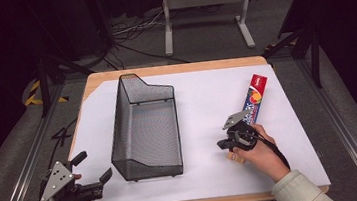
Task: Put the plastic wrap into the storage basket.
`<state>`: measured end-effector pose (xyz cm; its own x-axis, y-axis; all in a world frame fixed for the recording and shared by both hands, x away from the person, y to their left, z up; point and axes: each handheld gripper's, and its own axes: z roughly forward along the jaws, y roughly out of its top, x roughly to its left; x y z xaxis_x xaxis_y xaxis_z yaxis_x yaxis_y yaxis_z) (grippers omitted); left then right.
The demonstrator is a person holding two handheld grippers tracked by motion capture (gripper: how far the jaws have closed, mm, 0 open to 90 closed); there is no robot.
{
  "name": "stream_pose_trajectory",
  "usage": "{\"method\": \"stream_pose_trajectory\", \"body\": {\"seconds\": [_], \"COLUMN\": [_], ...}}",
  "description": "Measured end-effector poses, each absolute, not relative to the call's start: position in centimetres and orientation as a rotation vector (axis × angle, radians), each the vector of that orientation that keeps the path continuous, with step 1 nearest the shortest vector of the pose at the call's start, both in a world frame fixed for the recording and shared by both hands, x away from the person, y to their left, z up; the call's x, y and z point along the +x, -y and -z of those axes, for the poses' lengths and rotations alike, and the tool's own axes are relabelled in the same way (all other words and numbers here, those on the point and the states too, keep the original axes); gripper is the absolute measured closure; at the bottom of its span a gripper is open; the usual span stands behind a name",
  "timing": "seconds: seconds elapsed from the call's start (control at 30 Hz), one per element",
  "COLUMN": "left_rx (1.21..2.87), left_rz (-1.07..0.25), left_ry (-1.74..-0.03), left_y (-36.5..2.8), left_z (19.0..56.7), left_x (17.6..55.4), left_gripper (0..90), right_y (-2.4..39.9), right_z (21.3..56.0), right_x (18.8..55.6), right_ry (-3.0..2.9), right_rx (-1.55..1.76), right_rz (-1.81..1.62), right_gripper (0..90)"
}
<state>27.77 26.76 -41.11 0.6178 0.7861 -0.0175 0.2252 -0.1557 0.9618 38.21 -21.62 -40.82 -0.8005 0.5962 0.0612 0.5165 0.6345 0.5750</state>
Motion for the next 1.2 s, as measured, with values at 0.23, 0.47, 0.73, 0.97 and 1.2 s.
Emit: {"method": "stream_pose_trajectory", "body": {"seconds": [0.23,0.47,0.73,0.97,1.2], "left_rx": [1.693,1.681,1.677,1.672,1.687], "left_rz": [-0.608,-0.597,-0.59,-0.59,-0.6], "left_ry": [-0.839,-0.85,-0.852,-0.855,-0.849], "left_y": [-26.9,-27.3,-27.3,-27.3,-27.1], "left_z": [41.1,41.4,41.3,41.3,41.2], "left_x": [27.8,27.7,27.7,27.6,27.6], "left_gripper": [3.1,3.2,3.2,3.1,3.2], "right_y": [21.8,23.7,25.8,27.5,30.2], "right_z": [40.7,40.5,40.3,40.2,39.9], "right_x": [37.7,36.5,35.4,34.7,33.9], "right_ry": [-2.748,-2.77,-2.756,-2.736,-2.693], "right_rx": [0.937,0.982,1.044,1.096,1.194], "right_rz": [-0.838,-0.822,-0.806,-0.775,-0.73], "right_gripper": [90.0,90.0,90.0,90.0,90.0]}}
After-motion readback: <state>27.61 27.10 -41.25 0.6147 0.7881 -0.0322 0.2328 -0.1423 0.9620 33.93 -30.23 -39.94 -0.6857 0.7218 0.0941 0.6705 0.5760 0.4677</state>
